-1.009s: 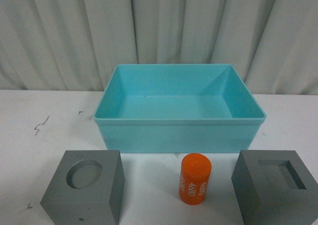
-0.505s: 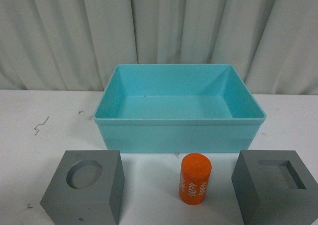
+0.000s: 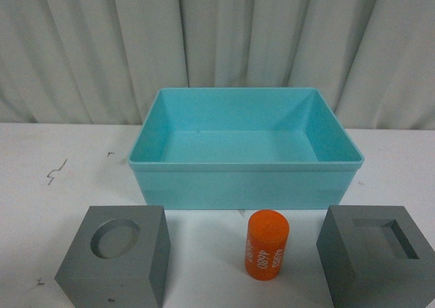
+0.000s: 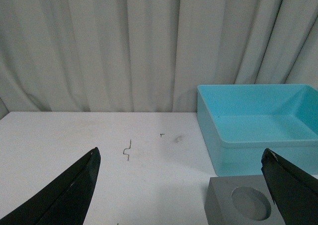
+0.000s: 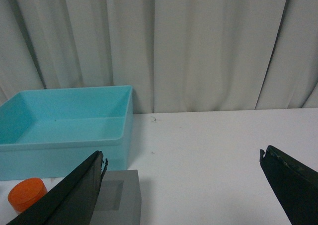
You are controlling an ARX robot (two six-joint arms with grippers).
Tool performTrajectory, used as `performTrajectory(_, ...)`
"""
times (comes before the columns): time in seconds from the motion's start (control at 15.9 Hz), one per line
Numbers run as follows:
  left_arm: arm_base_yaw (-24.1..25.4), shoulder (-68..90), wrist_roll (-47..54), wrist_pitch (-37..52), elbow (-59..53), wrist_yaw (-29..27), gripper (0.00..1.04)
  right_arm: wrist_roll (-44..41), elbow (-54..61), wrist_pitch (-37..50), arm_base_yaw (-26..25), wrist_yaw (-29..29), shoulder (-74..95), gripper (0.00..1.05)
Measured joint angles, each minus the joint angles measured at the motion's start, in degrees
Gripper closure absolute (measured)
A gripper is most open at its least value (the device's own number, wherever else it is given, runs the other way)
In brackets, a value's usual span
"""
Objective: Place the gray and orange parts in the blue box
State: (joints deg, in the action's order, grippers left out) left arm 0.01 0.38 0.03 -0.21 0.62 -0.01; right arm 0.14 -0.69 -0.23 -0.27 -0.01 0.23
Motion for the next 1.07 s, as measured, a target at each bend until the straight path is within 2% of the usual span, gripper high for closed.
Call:
performTrajectory(1.01,0.0,0.0,0.0,0.0,0.0,0.0,0.07,0.0,0.0,-0.2,0.0,0.0,0.0,0.06)
performTrajectory(1.07,0.0,0.0,0.0,0.0,0.0,0.0,0.07,1.5,-1.4,-3.1,-1.3,-4.0,3.5,0.06)
